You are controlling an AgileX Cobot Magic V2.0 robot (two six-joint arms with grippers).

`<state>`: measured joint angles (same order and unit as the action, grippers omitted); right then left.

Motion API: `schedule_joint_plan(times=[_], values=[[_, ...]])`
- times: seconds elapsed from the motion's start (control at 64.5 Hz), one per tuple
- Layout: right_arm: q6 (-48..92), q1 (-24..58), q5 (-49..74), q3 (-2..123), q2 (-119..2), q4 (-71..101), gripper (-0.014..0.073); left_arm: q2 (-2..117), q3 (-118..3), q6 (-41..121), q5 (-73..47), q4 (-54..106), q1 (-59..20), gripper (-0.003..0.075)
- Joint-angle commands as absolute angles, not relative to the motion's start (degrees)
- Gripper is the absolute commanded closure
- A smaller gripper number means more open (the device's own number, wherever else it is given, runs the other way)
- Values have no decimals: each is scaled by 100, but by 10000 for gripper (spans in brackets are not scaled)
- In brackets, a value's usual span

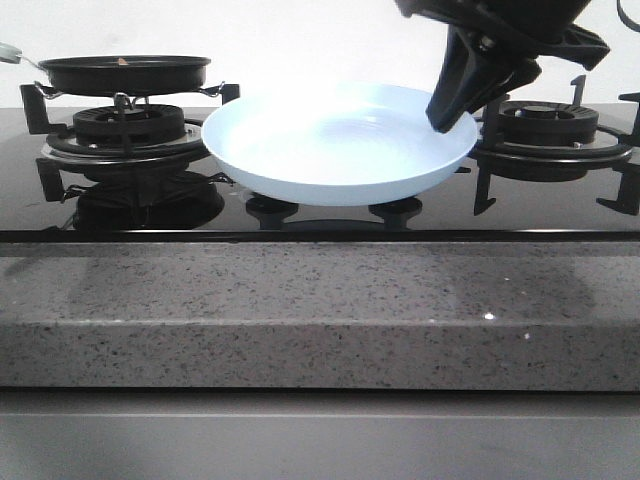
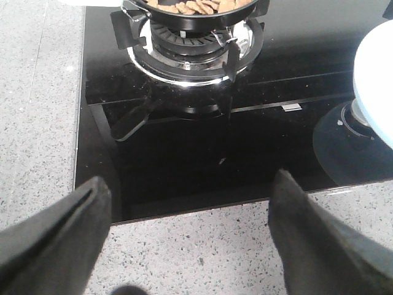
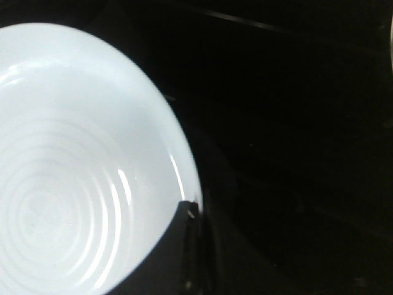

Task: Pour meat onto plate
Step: 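Lift the plate with the right gripper and hold it near the pan, then grasp the pale green handle of the black frying pan with the left gripper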

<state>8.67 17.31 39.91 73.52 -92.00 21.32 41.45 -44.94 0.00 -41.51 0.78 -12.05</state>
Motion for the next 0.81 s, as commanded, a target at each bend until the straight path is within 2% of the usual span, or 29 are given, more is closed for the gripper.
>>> schedule_joint_plan(times=[0.0,0.17,0.31,0.403,0.573,0.79], values=[[924,1725,3718,7482,-8910,2216,707,4166,-4677,0,-3773,93,-1253,189],[924,1725,3718,7482,-8910,2216,707,4202,-4706,-37,-3686,150,-1253,175],[924,1725,3718,7482,-8910,2216,707,4472,-4977,-83,-3858,162,-1123,101],[924,1725,3718,7482,-8910,2216,707,4756,-5215,-72,-4039,162,-904,88],[924,1725,3724,7482,-8910,2216,707,5444,-5624,209,-4168,535,-261,90],[924,1725,3724,7482,-8910,2216,707,6343,-6085,1808,-4241,2689,924,90]])
